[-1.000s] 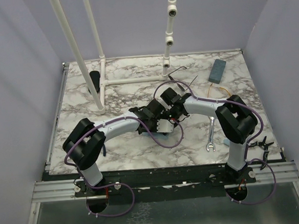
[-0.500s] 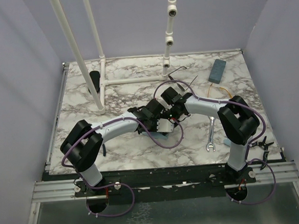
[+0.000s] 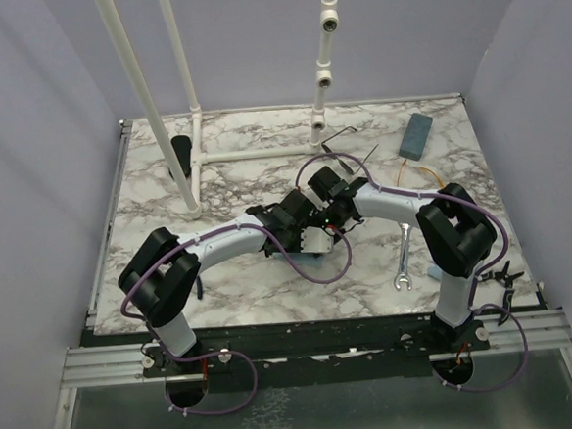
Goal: Organize the sunglasses
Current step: Fold the glasses cleaning cloth at the center of the board.
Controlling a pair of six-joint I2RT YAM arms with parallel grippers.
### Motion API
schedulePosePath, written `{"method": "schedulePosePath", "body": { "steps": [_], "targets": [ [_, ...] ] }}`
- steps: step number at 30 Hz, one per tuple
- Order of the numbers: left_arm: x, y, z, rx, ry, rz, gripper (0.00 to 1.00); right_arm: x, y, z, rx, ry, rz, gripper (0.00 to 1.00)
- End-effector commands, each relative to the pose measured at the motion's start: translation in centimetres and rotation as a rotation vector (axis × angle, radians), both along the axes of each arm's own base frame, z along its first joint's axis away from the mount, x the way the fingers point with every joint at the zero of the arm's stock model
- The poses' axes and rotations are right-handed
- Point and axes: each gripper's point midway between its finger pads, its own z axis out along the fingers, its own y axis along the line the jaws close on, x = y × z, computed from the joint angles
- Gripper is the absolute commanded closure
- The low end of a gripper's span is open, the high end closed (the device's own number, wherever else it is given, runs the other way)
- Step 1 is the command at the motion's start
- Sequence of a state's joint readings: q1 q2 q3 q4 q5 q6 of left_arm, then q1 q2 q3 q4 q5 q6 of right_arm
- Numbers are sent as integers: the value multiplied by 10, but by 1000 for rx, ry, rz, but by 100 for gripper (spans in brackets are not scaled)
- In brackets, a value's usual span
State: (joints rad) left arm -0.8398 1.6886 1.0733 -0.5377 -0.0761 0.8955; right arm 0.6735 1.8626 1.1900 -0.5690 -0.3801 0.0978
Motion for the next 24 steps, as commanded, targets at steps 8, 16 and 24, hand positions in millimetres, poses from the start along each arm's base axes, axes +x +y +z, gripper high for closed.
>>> {"method": "schedulePosePath", "body": {
  "steps": [8,16,24],
  "targets": [
    [10,6,-9,50,-14,41,100,-2,-4,0,-18,-1,-14,100],
    [10,8,-11,64,-15,43,100,-1,-1,-1,-4,4,-8,99],
    [9,10,-13,70,-13,45,100,-2,0,-5,-9,11,-4,94]
  ]
}}
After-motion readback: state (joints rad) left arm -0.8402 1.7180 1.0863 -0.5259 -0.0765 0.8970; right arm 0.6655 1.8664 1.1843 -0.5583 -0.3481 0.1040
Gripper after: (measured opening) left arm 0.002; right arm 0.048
